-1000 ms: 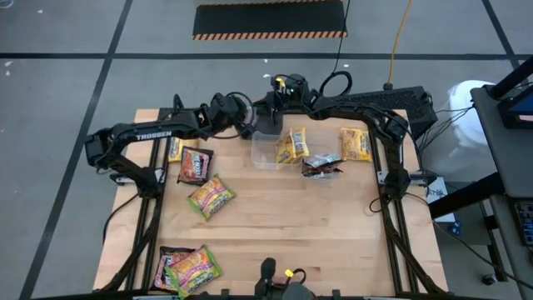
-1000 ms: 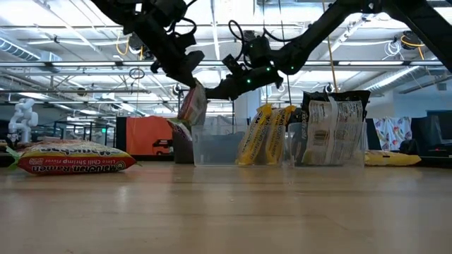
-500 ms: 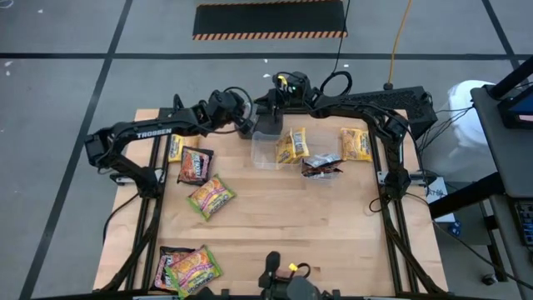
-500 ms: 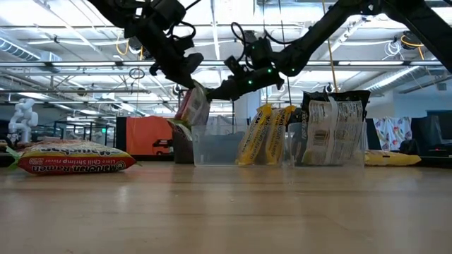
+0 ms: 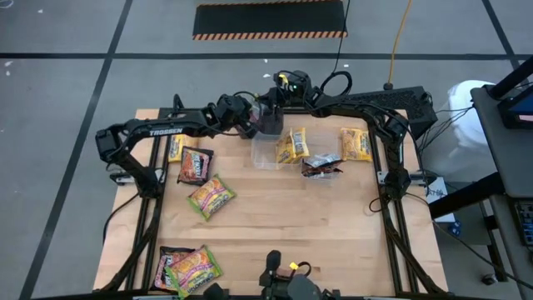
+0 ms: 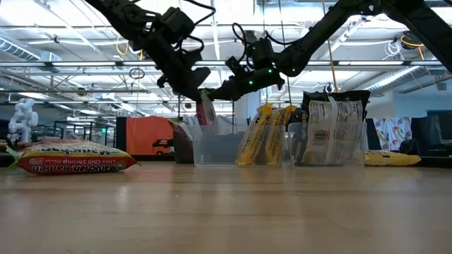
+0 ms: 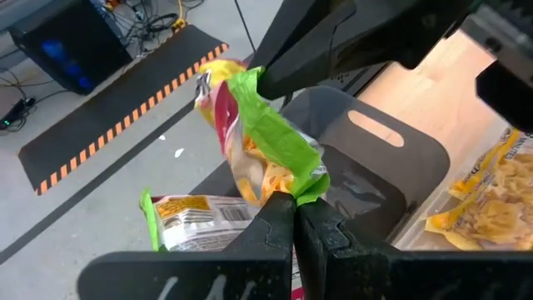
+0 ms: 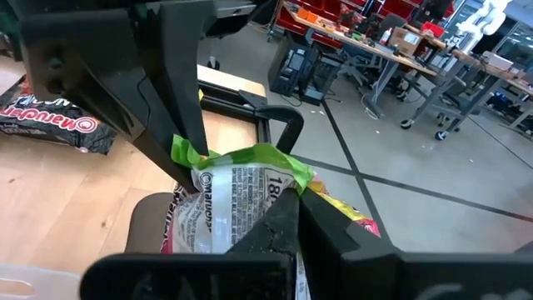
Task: Sort Maruchan noodles
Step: Put the green noodle pack into the black bin
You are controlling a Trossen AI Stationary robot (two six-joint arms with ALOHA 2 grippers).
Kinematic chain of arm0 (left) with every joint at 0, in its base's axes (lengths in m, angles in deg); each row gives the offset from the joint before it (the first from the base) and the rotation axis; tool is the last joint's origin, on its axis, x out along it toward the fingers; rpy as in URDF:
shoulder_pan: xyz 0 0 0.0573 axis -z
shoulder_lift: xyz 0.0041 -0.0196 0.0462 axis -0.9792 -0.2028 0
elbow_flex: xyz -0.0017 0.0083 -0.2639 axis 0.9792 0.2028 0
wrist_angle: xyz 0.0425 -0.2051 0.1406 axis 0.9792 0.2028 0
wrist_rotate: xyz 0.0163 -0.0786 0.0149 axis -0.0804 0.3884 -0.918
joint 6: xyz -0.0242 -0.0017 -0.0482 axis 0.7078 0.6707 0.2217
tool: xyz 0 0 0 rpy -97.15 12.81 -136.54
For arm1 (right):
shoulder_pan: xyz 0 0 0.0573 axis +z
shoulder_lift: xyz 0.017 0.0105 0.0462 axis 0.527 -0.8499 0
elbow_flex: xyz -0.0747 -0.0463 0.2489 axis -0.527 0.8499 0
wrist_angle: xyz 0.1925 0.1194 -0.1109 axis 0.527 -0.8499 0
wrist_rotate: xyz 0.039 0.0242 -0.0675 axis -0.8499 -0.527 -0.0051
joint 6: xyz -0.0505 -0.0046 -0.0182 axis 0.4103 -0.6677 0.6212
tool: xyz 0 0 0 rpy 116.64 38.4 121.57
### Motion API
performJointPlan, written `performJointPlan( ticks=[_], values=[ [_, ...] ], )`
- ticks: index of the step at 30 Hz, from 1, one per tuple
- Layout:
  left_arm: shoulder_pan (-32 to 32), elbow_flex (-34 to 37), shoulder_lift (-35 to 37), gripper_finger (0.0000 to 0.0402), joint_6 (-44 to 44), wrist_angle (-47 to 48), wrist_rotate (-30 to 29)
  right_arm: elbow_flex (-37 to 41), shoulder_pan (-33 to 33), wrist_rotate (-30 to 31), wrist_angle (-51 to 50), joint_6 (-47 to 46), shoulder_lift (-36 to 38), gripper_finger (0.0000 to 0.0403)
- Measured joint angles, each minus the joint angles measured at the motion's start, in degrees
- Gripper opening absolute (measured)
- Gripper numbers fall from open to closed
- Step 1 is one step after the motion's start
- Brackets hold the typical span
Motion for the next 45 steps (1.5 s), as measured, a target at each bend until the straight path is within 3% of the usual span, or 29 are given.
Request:
performJointPlan(
  ticks=[45],
  values=[
    [2.3, 0.1, 1.5, 0.0001, 1.2, 4.9, 0.1, -0.1, 1.7, -0.1, -4.1, -0.3, 0.1, 0.0]
  ],
)
